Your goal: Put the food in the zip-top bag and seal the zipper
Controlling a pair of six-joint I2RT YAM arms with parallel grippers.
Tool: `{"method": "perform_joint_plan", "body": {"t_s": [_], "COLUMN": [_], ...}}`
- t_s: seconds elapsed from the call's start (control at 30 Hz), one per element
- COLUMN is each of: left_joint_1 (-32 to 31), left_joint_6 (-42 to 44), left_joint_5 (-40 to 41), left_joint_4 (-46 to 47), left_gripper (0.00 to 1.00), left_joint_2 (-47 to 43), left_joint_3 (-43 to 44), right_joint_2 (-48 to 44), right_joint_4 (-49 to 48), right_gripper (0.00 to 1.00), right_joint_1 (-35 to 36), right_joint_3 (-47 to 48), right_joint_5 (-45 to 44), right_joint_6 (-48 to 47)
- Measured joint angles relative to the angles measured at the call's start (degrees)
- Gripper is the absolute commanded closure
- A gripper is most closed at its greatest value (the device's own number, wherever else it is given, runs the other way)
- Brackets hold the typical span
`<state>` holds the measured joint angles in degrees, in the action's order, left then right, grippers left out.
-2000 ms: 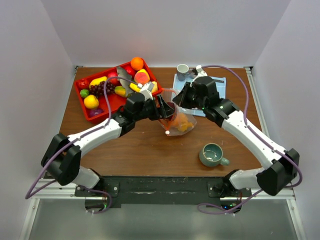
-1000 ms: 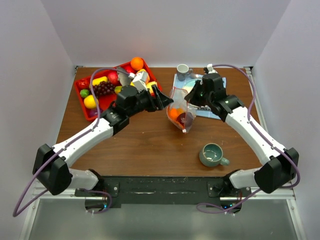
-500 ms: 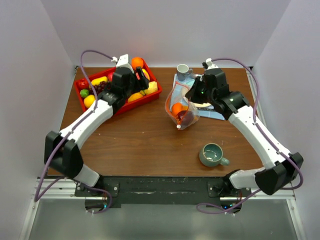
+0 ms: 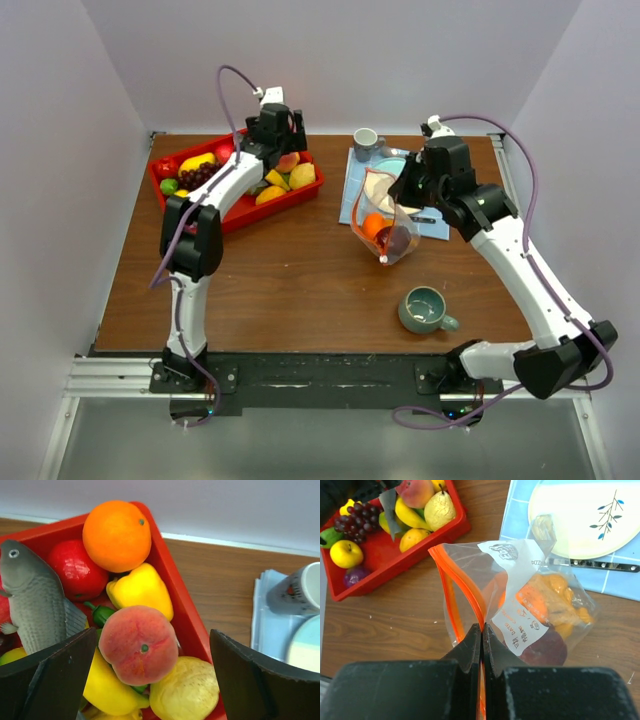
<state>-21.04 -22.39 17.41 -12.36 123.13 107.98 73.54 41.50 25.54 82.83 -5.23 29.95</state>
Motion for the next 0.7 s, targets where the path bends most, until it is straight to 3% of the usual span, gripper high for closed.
{"method": "perform_joint_plan", "body": {"t_s": [0.23,0.33,0.57,0.7], "left_joint_1": [0.0,0.0,0.1,0.4], "left_joint_6": [0.5,0.5,0.8,1.1], "left_joint_5": [3.2,3.5,2.7,1.5], "left_joint_4": [-2.4,-1.7,1.5,4.6], "left_gripper": [0.00,0.06,0.46,0.59], "left_joint_2": [3.2,3.5,3.5,2.3], "left_joint_3": [-1.8,-2.3,-4.9,-7.9], "right_joint_2": [3.0,3.3,3.3,3.7], "right_joint_4": [0.0,-0.3,-0.9,-1.4], "right_gripper": [1.00,1.00,1.00,1.00], "right_joint_1": [0.0,0.0,0.0,0.0], "right_joint_3": [0.1,0.1,0.1,0.1], "right_joint_5": [0.5,1.2,2.2,3.2], "right_joint_6": [-0.2,-0.1,0.0,0.2]}}
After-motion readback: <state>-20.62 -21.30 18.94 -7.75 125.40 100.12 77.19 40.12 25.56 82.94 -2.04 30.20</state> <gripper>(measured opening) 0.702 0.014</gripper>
